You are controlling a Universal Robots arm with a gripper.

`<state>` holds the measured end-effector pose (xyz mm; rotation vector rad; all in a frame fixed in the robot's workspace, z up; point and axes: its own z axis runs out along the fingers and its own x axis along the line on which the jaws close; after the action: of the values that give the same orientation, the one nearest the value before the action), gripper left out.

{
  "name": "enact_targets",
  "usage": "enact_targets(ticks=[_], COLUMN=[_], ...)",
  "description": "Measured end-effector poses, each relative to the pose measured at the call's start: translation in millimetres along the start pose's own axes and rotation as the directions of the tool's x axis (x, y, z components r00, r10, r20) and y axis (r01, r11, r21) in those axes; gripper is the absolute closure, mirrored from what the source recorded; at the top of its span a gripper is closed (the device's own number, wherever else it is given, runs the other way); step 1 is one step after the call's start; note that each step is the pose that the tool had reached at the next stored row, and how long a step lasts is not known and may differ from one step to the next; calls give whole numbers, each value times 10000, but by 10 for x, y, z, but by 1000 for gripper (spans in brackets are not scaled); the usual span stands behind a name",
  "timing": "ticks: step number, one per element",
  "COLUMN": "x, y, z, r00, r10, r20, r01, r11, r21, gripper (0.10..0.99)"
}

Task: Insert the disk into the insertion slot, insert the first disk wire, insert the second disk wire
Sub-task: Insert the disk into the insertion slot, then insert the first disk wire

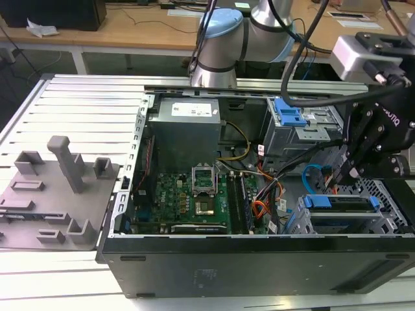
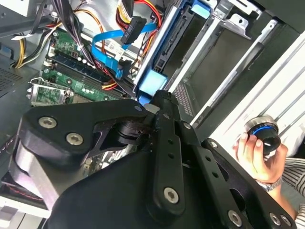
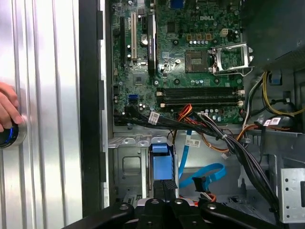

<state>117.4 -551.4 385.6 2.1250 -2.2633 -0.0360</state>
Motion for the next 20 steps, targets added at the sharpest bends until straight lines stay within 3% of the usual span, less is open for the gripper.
enact_targets(ticks=[2,8,20], x=[-1,-10,-11], y=[-12,-140,-148], z=[39,152,159], r00=[10000,10000,10000], r10=[1,0,0], r20=[-1,-1,-1], r01=[-1,0,0], r11=[10000,10000,10000], r21=[0,0,0], gripper=[980,980,980])
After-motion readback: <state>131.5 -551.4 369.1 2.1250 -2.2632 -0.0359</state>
